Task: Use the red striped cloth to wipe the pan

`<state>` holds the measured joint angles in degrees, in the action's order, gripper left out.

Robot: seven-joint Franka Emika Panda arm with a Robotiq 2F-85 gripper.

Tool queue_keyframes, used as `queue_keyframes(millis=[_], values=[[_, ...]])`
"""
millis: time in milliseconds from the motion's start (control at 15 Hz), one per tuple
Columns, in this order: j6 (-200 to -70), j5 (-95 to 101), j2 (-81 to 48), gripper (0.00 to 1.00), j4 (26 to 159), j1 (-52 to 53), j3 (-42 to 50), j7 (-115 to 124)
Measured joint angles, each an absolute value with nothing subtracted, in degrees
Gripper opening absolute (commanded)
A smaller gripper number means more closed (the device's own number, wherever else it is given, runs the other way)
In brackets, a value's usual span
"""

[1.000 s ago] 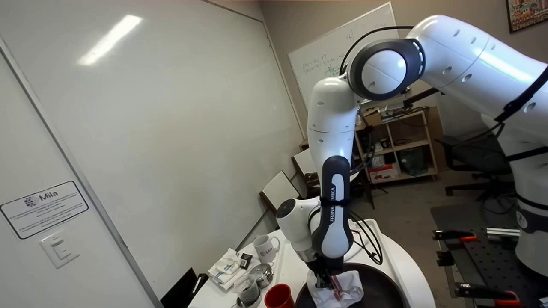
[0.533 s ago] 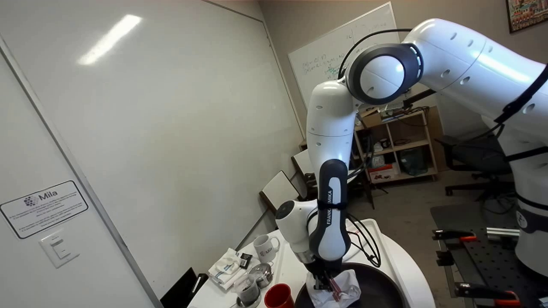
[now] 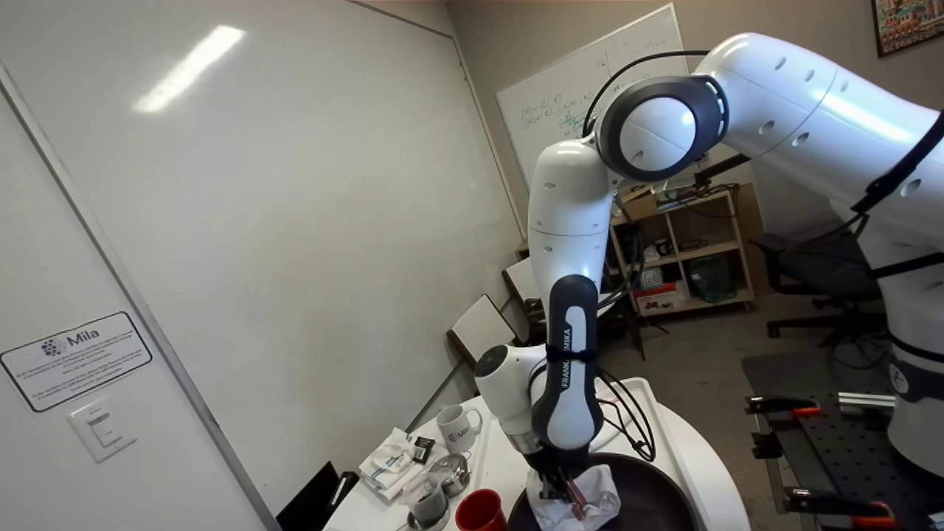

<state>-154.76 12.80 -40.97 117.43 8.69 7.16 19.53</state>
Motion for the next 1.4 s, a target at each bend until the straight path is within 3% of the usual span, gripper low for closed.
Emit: queue_keyframes(millis=[1400], values=[[-154.7,12.8,-41.9,0.04,115.4,19.5,3.8,19.4]])
